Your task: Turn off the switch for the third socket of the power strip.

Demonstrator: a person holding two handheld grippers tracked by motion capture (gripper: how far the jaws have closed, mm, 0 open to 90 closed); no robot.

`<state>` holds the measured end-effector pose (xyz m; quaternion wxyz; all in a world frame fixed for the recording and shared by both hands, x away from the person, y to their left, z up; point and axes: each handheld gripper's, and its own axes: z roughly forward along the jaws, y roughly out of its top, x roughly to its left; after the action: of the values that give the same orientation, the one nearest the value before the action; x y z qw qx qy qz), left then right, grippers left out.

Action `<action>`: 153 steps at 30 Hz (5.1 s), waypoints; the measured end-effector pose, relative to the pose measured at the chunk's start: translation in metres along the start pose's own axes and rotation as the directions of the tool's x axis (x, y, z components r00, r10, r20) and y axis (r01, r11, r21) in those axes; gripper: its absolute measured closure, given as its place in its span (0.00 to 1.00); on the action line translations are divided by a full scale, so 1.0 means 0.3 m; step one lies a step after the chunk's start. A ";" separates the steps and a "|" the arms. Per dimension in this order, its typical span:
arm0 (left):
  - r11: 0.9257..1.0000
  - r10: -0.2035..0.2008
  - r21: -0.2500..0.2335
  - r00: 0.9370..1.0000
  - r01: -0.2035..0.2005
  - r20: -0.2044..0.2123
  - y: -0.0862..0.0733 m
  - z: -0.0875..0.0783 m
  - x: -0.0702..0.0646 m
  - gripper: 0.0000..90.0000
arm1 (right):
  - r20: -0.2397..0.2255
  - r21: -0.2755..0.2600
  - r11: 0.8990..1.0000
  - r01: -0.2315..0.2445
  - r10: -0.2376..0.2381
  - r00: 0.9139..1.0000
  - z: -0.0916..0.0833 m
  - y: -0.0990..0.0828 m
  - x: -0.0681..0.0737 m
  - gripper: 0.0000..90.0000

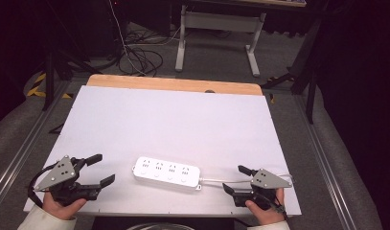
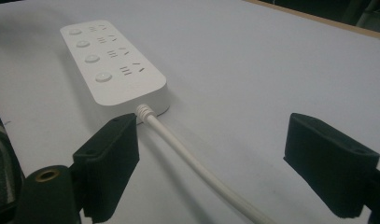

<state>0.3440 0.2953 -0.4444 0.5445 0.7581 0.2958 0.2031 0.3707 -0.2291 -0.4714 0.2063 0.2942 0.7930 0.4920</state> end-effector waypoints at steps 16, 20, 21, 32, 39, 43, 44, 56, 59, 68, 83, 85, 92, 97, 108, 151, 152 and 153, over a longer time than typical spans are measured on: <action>0.999 0.031 0.022 1.000 -0.031 0.007 0.019 -0.015 -0.009 0.26 | -0.003 0.003 1.000 0.024 -0.024 1.000 0.001 0.001 0.009 0.22; 0.999 0.030 0.029 1.000 -0.030 0.008 0.024 -0.020 -0.011 0.26 | -0.009 0.002 1.000 0.021 -0.021 1.000 0.003 0.002 0.011 0.22; 0.999 0.030 0.029 1.000 -0.030 0.008 0.024 -0.020 -0.011 0.27 | -0.010 0.003 1.000 0.021 -0.021 1.000 0.003 0.002 0.011 0.22; 0.995 0.053 0.083 0.998 -0.055 0.024 0.045 -0.019 -0.014 0.35 | -0.002 0.002 1.000 0.022 -0.022 1.000 0.005 0.003 0.012 0.22; 0.993 0.020 0.114 0.998 -0.028 0.067 0.078 0.008 -0.012 0.39 | 0.007 0.004 1.000 0.021 -0.021 1.000 0.005 0.004 0.009 0.22; 0.992 0.019 0.122 0.997 -0.029 0.080 0.093 0.024 -0.016 0.40 | 0.004 0.008 1.000 0.022 -0.022 1.000 0.008 0.002 0.010 0.22; 0.992 0.021 0.125 0.996 -0.033 0.090 0.099 0.029 -0.018 0.41 | 0.003 0.008 1.000 0.021 -0.021 1.000 0.008 0.002 0.010 0.22; 0.990 0.042 0.125 0.989 -0.060 0.144 0.162 0.111 -0.040 0.46 | 0.003 0.014 1.000 0.024 -0.024 1.000 0.015 -0.001 0.008 0.22; 0.989 0.046 0.130 0.988 -0.065 0.148 0.172 0.127 -0.046 0.47 | -0.001 0.016 1.000 0.023 -0.023 1.000 0.018 -0.002 0.007 0.22; 0.987 0.050 0.139 0.982 -0.076 0.180 0.200 0.186 -0.067 0.47 | -0.003 0.016 0.999 0.030 -0.030 1.000 0.017 -0.003 0.010 0.22; 0.978 0.088 0.167 0.972 -0.125 0.216 0.234 0.263 -0.105 0.50 | -0.016 0.019 0.999 0.033 -0.033 0.999 0.023 -0.006 0.010 0.22; 0.978 0.079 0.170 0.971 -0.119 0.226 0.236 0.273 -0.110 0.51 | -0.018 0.021 0.999 0.035 -0.034 0.999 0.025 -0.006 0.010 0.22; 0.974 0.077 0.188 0.967 -0.125 0.243 0.242 0.308 -0.118 0.56 | -0.023 0.026 0.999 0.038 -0.037 0.999 0.027 -0.007 0.011 0.22; 0.971 0.070 0.205 0.965 -0.125 0.254 0.242 0.317 -0.122 0.77 | -0.022 0.025 0.999 0.036 -0.035 0.999 0.025 -0.008 0.010 0.22; 0.935 0.050 0.331 0.969 -0.131 0.242 0.249 0.349 -0.120 1.00 | -0.023 0.026 0.999 0.039 -0.038 0.999 0.025 -0.008 0.011 0.22; 0.755 0.101 0.619 0.971 -0.217 0.217 0.205 0.504 -0.165 1.00 | -0.024 0.026 0.999 0.046 -0.045 0.999 0.025 -0.009 0.011 0.23; 0.755 0.105 0.618 0.971 -0.217 0.213 0.204 0.505 -0.164 1.00 | -0.024 0.026 0.999 0.046 -0.046 0.999 0.025 -0.009 0.011 0.23; 0.753 0.103 0.623 0.973 -0.213 0.207 0.204 0.504 -0.165 1.00 | -0.025 0.026 0.999 0.046 -0.046 0.999 0.025 -0.009 0.011 0.23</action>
<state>0.4165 0.1412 -0.4348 0.2555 0.9343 0.2374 0.0739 0.3722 -0.2227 -0.4773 0.2041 0.2726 0.8085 0.4799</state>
